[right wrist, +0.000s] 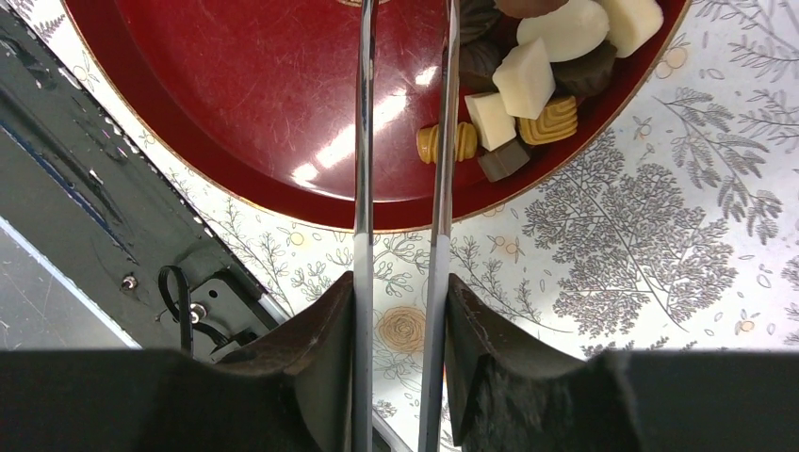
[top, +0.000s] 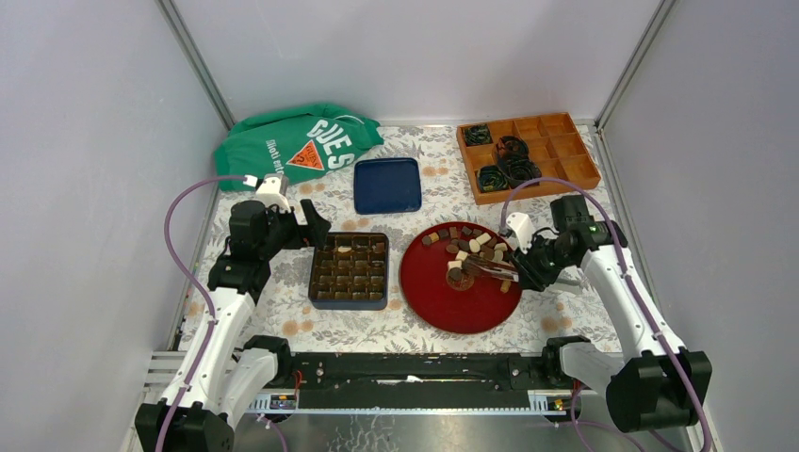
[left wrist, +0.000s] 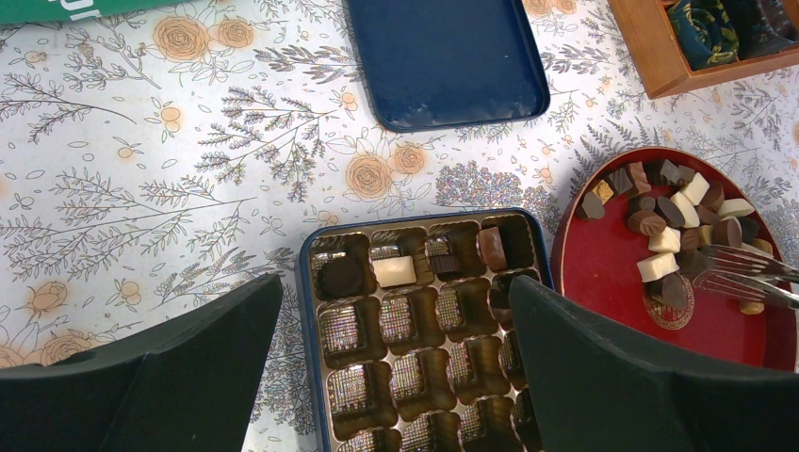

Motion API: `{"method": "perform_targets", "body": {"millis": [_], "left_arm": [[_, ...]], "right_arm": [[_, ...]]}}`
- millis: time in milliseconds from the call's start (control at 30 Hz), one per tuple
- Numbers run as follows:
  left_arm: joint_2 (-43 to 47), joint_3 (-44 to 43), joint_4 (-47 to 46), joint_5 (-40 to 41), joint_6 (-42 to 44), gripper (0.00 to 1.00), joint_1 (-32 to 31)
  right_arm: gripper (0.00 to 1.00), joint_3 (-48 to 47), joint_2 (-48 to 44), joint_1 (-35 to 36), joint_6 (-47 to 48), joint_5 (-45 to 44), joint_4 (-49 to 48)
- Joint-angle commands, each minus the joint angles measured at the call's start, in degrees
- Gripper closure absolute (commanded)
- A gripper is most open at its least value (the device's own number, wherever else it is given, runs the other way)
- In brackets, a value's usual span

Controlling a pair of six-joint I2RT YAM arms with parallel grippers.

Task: Pack the chocolate
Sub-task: Pick up the fake chocolate from the plate.

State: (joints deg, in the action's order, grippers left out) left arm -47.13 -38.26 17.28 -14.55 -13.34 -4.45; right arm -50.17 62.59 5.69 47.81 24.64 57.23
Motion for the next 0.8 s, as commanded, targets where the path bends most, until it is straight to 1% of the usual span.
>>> {"method": "perform_targets", "body": {"millis": [0, 167, 433, 633, 767], "left_arm": [[0.29, -1.19, -1.23, -0.27, 0.34, 0.01, 0.32], [0.29, -1.26, -1.28, -0.38, 0.34, 0.01, 0.32], [0.49, -1.21, -1.2, -0.25, 0.34, 0.01, 0.32], [0.57, -1.14, -1.17, -0.04, 0.42, 0.01, 0.32], [0.41, -1.13, -1.17, -0.01, 0.42, 0.01, 0.32]], "right_arm": [[1.0, -4.21, -3.54, 0.37, 0.8, 0.61, 2.09], [1.0, -6.76, -4.49, 0.37, 0.61, 1.86, 3.89], [1.0, -10.57, -2.68, 0.37, 1.49, 8.53, 3.82], [1.0, -12.66, -0.58, 0.65, 2.48, 15.45, 1.39], [1.0, -14.13, 1.65, 3.19, 1.41, 17.5, -1.52]]}}
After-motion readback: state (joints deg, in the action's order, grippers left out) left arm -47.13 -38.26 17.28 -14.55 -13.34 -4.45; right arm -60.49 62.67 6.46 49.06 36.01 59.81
